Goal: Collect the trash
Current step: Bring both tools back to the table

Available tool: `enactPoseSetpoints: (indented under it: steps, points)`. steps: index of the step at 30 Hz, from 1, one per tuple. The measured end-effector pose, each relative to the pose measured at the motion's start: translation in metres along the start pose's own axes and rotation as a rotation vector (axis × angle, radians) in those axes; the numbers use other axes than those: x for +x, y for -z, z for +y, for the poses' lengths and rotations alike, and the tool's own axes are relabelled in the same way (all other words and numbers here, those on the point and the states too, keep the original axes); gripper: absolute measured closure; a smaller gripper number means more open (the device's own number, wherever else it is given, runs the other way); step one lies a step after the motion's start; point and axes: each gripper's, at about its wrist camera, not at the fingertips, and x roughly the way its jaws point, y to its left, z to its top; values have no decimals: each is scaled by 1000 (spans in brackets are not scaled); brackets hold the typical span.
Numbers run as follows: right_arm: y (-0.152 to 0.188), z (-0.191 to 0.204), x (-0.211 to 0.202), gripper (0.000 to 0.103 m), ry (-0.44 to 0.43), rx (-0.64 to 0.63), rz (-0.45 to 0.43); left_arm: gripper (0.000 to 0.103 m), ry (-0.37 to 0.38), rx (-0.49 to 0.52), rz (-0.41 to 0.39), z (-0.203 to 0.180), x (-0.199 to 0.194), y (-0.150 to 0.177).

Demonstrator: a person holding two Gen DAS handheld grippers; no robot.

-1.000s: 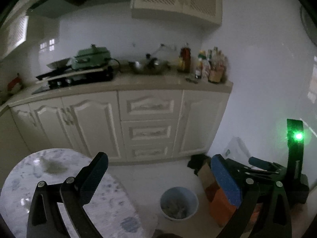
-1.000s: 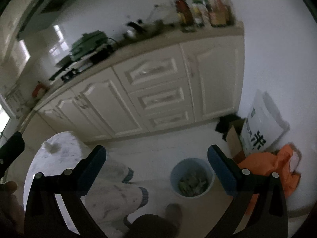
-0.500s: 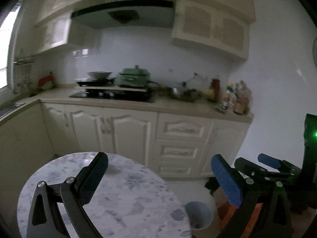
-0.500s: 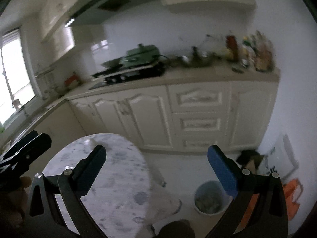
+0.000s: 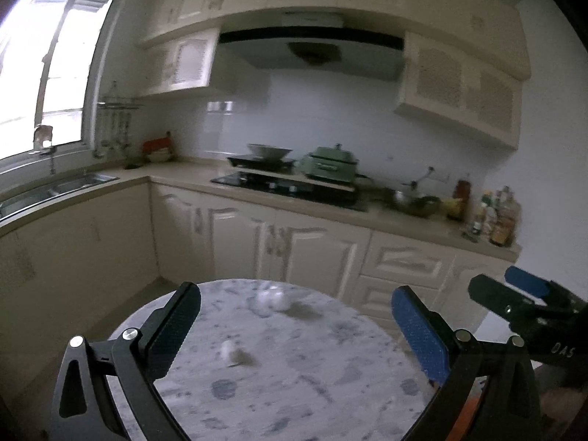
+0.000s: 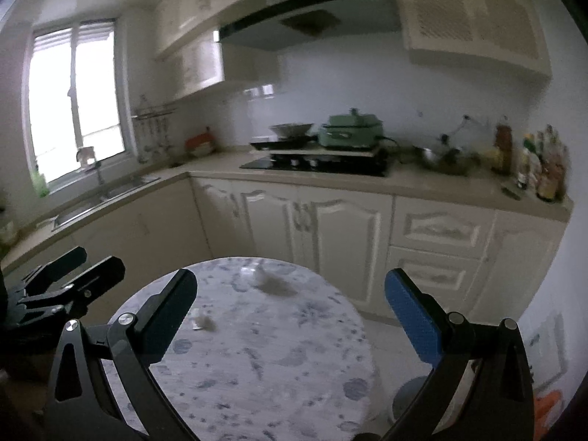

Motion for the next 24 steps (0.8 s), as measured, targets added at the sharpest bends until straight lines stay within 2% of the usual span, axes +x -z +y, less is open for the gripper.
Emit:
enactPoseSetpoints:
  steps: [5,11,19,24]
  points:
    - [7,31,4,0,-43,-50,-18,1,-74,-4,15,5,-5,15]
    - [19,42,32,0,-83,-77,34,1,-135,-26,111,12,15,37]
    - [43,29,100,0,-88,-45,177,1,-132,-52,244,20,78,40]
    - [56,20,146,0,-90,-28,256,1,-148,-53,323,33,140,29]
